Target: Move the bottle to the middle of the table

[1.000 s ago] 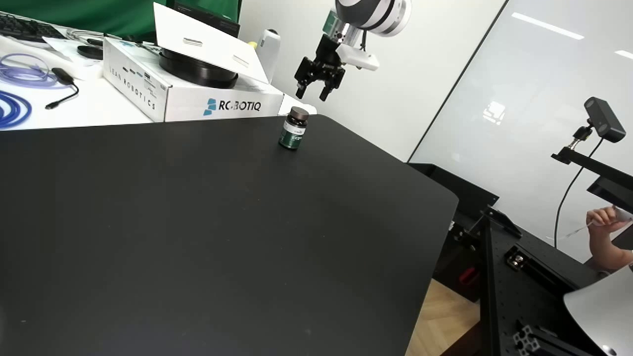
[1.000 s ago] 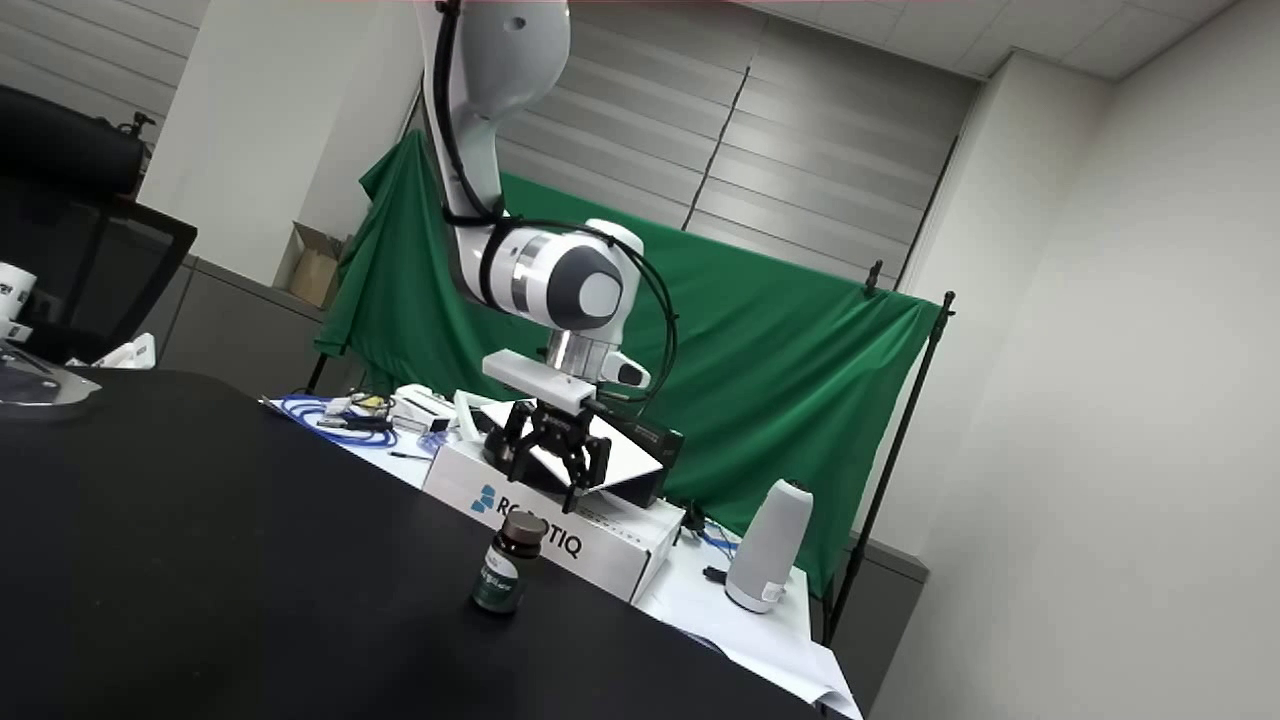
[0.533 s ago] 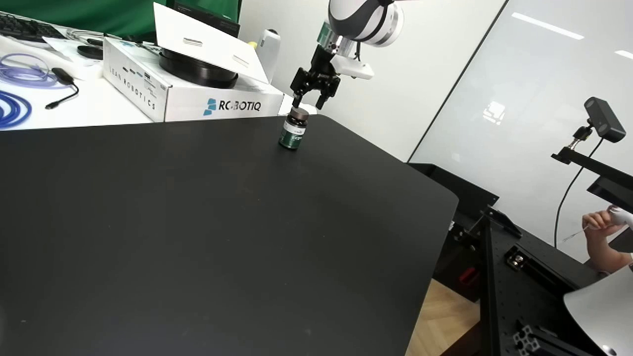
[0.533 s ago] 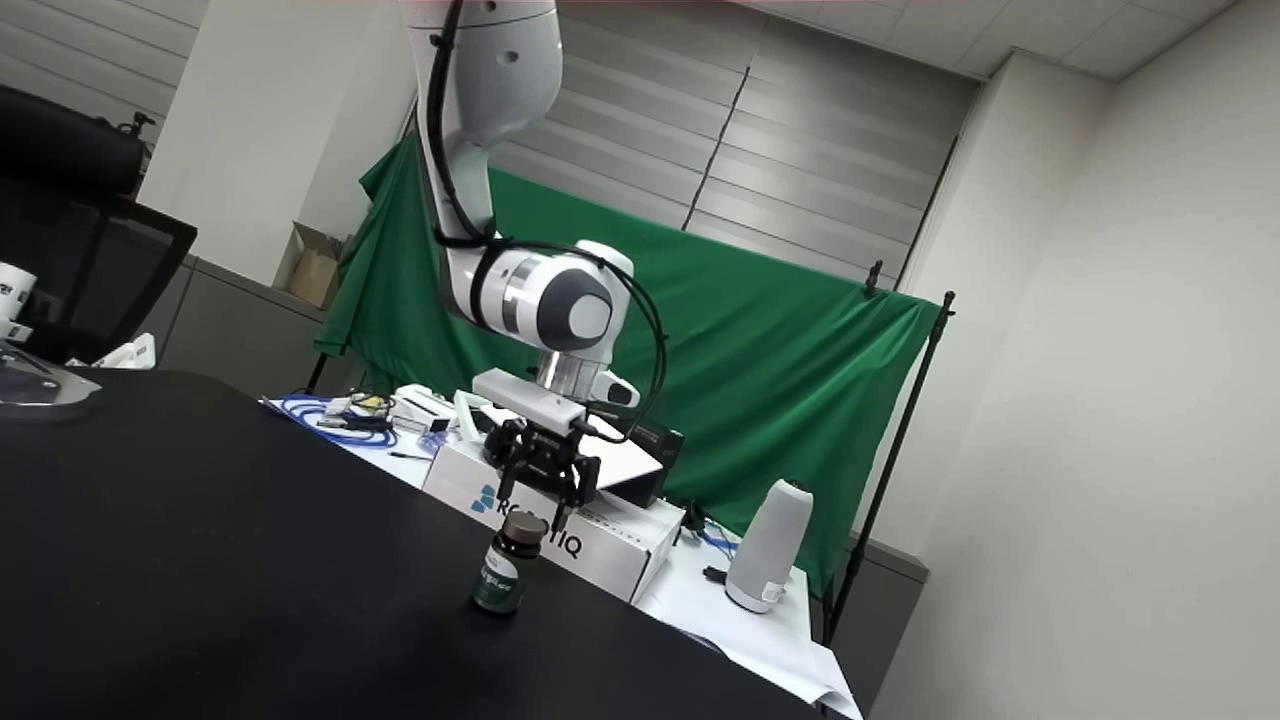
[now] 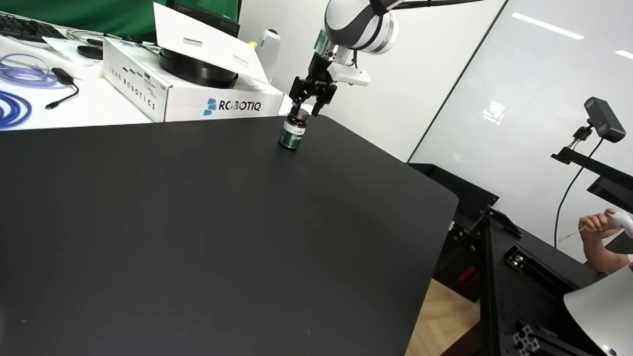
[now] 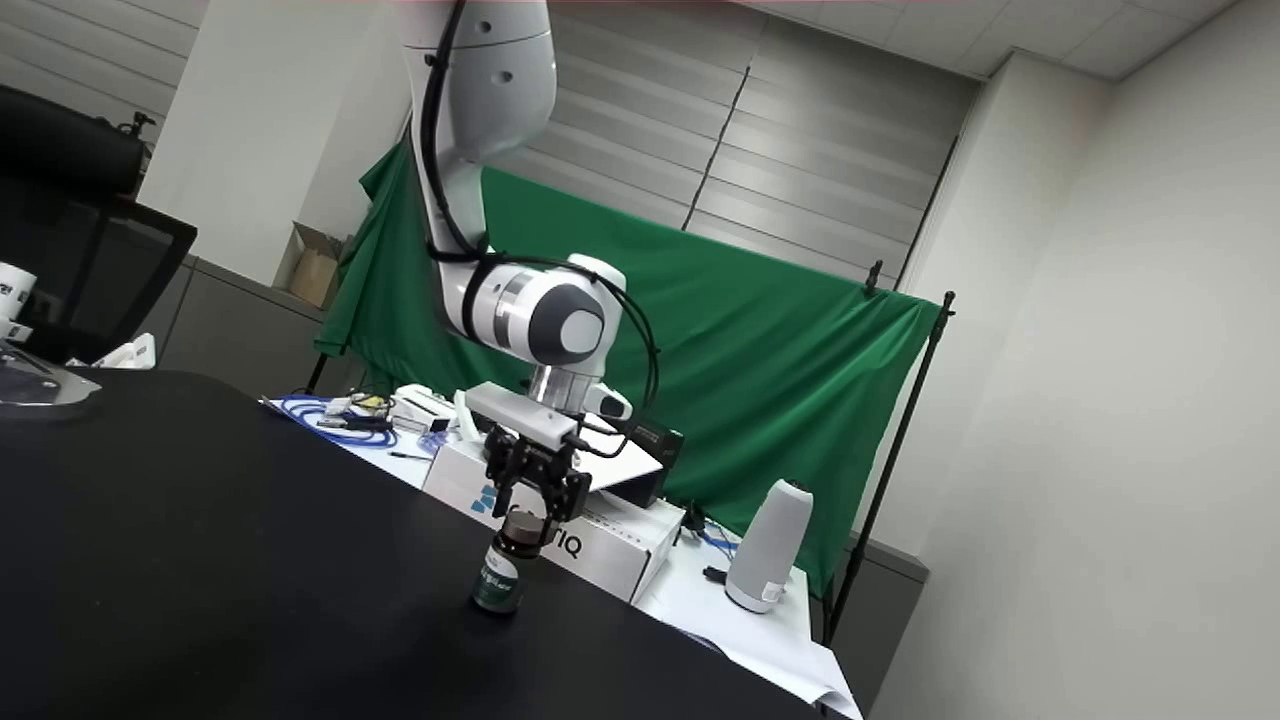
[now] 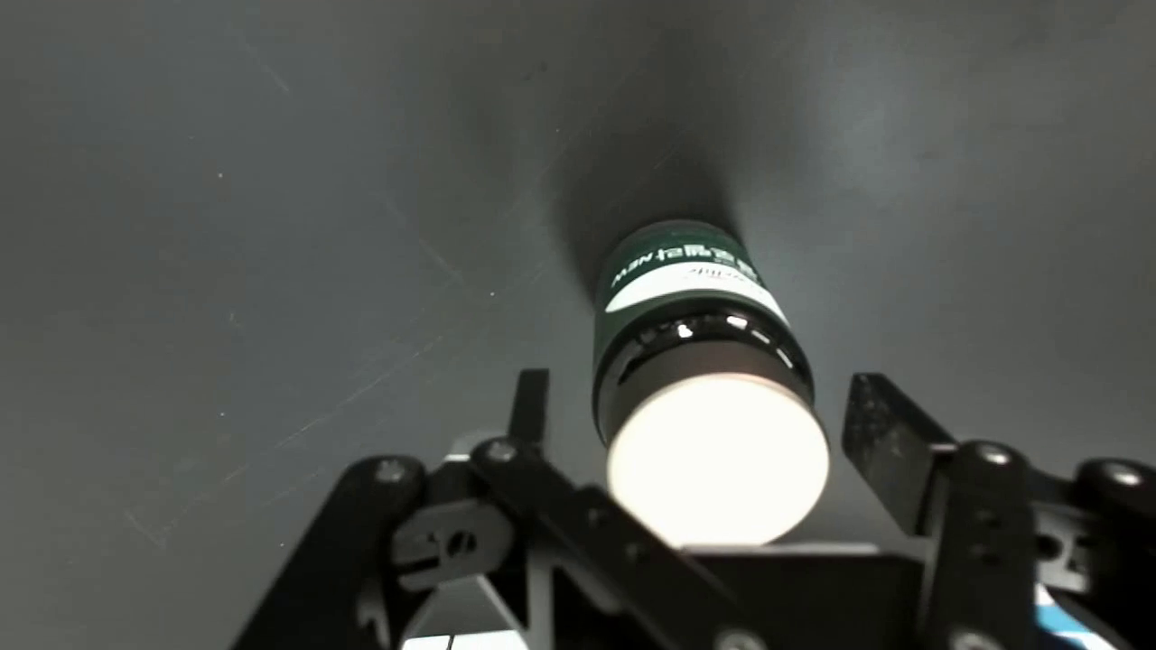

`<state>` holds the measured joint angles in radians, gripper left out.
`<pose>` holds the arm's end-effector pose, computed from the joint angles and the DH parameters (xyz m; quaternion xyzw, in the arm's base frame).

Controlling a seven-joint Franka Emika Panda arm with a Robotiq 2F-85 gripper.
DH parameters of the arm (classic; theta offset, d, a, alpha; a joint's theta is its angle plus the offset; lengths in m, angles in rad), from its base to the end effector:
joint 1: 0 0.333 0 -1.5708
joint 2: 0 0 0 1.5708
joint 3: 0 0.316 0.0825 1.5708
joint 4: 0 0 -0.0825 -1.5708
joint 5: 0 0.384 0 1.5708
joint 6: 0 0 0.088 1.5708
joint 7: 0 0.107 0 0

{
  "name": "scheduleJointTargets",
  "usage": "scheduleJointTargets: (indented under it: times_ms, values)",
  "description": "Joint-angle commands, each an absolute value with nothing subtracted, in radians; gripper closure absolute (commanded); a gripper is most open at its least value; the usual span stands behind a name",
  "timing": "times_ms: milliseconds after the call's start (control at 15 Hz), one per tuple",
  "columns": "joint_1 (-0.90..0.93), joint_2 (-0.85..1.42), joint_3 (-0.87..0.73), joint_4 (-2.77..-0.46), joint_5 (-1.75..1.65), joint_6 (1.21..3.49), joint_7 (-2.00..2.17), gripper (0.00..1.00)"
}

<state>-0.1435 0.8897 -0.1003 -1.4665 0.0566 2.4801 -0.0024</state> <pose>0.7100 -0.1628 0.1617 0.9905 -0.1204 0.0614 0.0266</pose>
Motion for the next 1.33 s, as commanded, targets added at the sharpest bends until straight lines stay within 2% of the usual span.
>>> scheduleJointTargets:
  times_ms: [0, 133, 200, 467, 800, 1267]
  values:
    - [-0.148, 0.915, -0.096, -1.442, 0.050, 2.521, 0.011, 0.47]
    - [-0.146, 0.920, -0.096, -1.448, 0.049, 2.549, 0.010, 0.61]
    - [-0.146, 0.921, -0.095, -1.450, 0.049, 2.558, 0.010, 0.64]
    - [-0.138, 0.907, -0.099, -1.443, 0.046, 2.506, 0.021, 0.64]
    - [-0.111, 0.819, -0.113, -1.427, 0.025, 2.267, 0.033, 0.64]
    - [-0.109, 0.552, -0.107, -1.565, -0.010, 2.089, 0.000, 0.64]
